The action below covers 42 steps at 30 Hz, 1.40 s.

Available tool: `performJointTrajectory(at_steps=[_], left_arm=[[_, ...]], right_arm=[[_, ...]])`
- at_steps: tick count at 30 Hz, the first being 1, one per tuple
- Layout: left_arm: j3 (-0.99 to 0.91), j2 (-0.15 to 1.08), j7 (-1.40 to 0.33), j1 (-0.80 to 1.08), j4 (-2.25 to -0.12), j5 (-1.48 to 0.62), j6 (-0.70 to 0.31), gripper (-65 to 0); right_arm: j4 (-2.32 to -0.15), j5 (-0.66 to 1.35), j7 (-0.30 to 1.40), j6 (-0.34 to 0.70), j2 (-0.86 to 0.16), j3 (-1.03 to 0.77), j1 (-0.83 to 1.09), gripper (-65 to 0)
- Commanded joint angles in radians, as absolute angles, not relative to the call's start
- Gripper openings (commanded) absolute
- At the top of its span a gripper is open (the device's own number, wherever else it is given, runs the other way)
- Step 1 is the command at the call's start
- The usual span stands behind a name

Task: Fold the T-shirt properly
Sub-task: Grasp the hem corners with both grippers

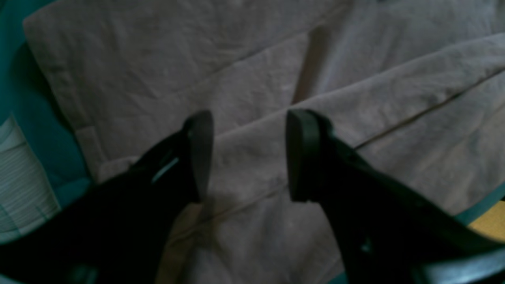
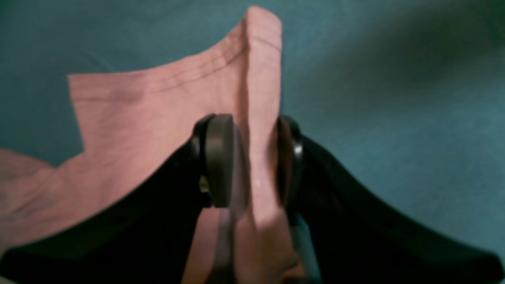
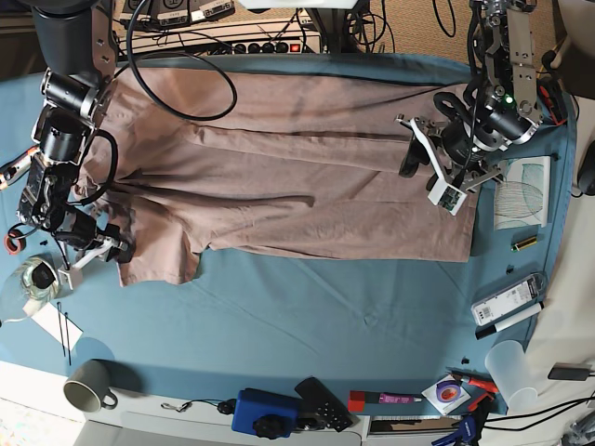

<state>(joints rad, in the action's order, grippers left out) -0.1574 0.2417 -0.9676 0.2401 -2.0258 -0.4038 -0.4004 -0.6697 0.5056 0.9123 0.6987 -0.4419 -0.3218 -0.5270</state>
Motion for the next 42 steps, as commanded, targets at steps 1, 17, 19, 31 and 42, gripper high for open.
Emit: performJointTrajectory(at_steps=[1, 17, 19, 31, 42], left_arm=[[-0.16, 0.247, -0.939, 0.233, -2.042, -0.411, -0.401, -35.0], [-0.16, 0.249, -0.828, 0.092, -2.009, -0.28, -0.333, -34.9], [-0.159, 0.25, -0.829, 0.063, -1.973, -0.28, -0.333, -34.9], [-0.159, 0.294, -0.834, -0.169, -1.628, -0.274, -0.341, -35.0], [-0.159, 0.369, -0.949, -0.282, -1.421, -0.318, -0.368, -35.0]], right_arm=[[-0.674, 0.524, 0.956, 0.698, -0.451, -0.322, -0.543, -45.9], [-0.674, 0.585, 1.002, 0.698, -0.452, -0.322, -0.543, -45.9], [-0.674, 0.587, 1.003, 0.698, -0.452, -0.322, -0.543, -45.9], [-0.674, 0.587, 1.003, 0.698, -0.452, -0.322, -0.543, -45.9], [-0.674, 0.587, 1.007, 0.698, -0.452, -0.322, -0.543, -45.9]])
